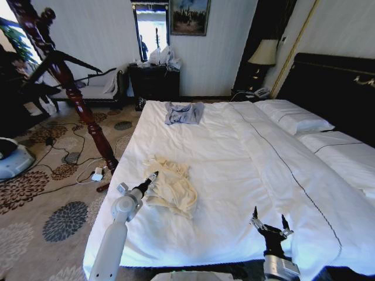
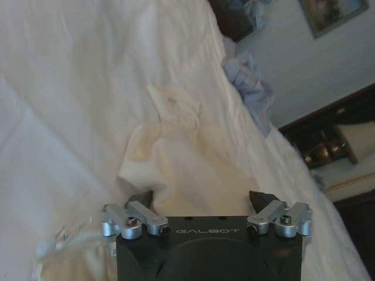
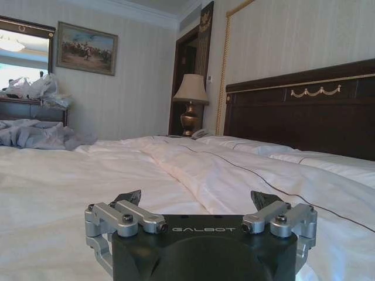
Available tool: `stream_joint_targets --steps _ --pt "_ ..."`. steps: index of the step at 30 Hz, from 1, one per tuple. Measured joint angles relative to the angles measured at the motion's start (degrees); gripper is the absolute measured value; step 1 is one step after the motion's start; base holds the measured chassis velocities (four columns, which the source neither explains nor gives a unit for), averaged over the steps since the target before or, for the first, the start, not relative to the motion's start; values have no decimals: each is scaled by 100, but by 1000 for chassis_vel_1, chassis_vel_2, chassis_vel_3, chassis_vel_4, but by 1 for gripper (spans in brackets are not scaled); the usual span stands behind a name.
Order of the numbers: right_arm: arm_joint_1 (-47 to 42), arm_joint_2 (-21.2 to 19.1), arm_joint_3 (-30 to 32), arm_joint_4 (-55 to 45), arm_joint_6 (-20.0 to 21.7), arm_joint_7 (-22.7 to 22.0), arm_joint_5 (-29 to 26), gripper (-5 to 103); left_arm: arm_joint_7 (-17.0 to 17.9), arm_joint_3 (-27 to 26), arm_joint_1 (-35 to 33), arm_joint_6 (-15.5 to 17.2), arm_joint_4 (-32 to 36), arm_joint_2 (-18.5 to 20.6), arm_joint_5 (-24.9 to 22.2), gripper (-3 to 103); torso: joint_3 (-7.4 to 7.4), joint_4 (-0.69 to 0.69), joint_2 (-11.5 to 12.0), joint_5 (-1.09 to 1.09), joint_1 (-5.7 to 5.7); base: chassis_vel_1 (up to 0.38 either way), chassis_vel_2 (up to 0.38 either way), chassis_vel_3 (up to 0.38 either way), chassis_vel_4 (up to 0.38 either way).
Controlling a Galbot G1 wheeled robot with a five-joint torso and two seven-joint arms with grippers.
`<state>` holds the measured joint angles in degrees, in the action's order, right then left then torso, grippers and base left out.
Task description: Pick up the clothes from the bed and hang them on the clothes hanger.
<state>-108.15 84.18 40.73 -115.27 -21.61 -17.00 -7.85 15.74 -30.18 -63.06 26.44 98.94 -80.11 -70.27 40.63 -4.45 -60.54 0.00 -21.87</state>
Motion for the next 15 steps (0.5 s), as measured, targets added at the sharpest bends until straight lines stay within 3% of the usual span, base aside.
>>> stream_joint_targets --steps 1,4,6,10,11,15 --pt "0 0 0 0 0 0 0 100 0 0 0 0 0 0 0 92 0 0 0 0 0 0 0 0 0" --pt "8 12 -7 34 -4 -23 2 100 -101 -25 14 -95 49 77 -5 76 0 0 0 0 0 0 0 0 0" --pt "16 21 -19 41 -4 -24 8 100 -118 -25 21 -116 54 99 -6 76 0 0 0 0 0 0 0 0 0" --pt "60 60 -77 72 7 -27 42 100 -156 -22 79 -171 25 152 -7 53 0 0 0 0 0 0 0 0 0" --pt "60 60 -77 72 7 -27 42 100 -156 -22 79 -171 25 152 -7 53 0 0 0 0 0 0 0 0 0" --pt "64 49 -66 113 11 -40 48 100 -205 37 121 -199 -58 261 33 38 0 0 0 0 0 0 0 0 0"
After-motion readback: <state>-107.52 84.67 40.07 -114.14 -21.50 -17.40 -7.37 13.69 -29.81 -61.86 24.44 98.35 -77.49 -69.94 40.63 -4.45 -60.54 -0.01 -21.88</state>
